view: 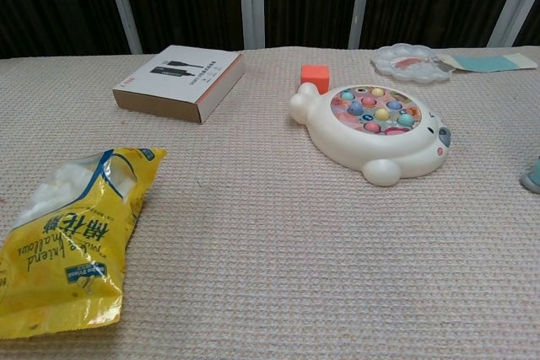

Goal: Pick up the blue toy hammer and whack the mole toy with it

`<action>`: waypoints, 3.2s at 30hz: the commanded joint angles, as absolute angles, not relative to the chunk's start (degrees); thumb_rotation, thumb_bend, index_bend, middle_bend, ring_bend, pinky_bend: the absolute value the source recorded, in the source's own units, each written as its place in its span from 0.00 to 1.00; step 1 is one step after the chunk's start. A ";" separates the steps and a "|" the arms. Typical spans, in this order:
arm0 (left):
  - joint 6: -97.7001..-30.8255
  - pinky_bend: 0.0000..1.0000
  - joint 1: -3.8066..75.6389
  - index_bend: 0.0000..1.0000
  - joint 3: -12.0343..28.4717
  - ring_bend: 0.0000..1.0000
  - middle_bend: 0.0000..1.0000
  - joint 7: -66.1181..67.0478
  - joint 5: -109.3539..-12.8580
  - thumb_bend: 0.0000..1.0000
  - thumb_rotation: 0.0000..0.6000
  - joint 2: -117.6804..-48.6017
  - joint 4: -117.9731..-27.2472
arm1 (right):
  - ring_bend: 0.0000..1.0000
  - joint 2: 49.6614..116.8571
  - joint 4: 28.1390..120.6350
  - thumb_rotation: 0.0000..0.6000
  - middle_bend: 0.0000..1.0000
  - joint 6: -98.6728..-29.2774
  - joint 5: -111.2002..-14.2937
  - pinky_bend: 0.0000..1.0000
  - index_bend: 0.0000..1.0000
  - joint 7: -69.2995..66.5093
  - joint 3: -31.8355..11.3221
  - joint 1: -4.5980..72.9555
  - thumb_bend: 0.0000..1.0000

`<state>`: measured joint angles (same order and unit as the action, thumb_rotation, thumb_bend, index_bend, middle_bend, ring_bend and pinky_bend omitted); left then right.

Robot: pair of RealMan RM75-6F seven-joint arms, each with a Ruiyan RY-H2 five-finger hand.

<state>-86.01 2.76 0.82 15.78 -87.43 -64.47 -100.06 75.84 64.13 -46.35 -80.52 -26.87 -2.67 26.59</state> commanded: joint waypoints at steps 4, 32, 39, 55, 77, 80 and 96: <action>-85.95 0.00 2.82 0.00 0.82 0.00 0.00 15.84 -87.28 0.15 1.00 -64.48 -100.04 | 0.25 75.95 64.04 1.00 0.40 -46.38 -80.51 0.17 0.41 -26.77 -2.52 26.68 0.61; -86.01 0.00 3.05 0.00 0.83 0.00 0.00 16.55 -86.95 0.15 1.00 -64.46 -100.52 | 0.46 75.94 64.06 1.00 0.62 -49.58 -81.73 0.27 0.71 -27.53 -2.15 26.43 0.80; -86.15 0.00 3.06 0.00 0.79 0.00 0.00 16.84 -87.06 0.15 1.00 -64.46 -100.70 | 0.50 75.57 64.57 1.00 0.67 -51.26 -82.55 0.30 0.77 -27.87 -2.11 26.23 0.82; -86.22 0.00 3.04 0.00 0.60 0.00 0.00 17.62 -87.18 0.15 1.00 -64.32 -101.43 | 0.60 76.11 64.61 1.00 0.76 -56.13 -85.33 0.38 0.90 -31.22 -2.04 25.84 0.89; -84.39 0.00 4.33 0.00 0.97 0.00 0.00 17.38 -86.59 0.15 1.00 -65.04 -100.67 | 0.69 71.15 81.71 1.00 0.84 -49.24 -82.31 0.46 1.00 -11.70 -10.81 39.28 0.98; -83.68 0.00 4.61 0.00 1.04 0.00 0.00 16.92 -85.99 0.15 1.00 -65.21 -100.20 | 0.69 72.33 81.57 1.00 0.84 -46.27 -79.47 0.46 1.00 -7.09 -11.97 41.80 0.98; -81.57 0.00 5.53 0.00 1.51 0.00 0.00 14.97 -83.57 0.15 1.00 -65.65 -98.08 | 0.69 76.52 77.79 1.00 0.85 -39.44 -66.56 0.46 1.00 8.92 -12.60 48.19 0.99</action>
<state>-81.58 5.54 1.51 14.98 -83.56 -65.64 -98.08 76.52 77.96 -39.59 -66.95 8.52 -12.66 47.98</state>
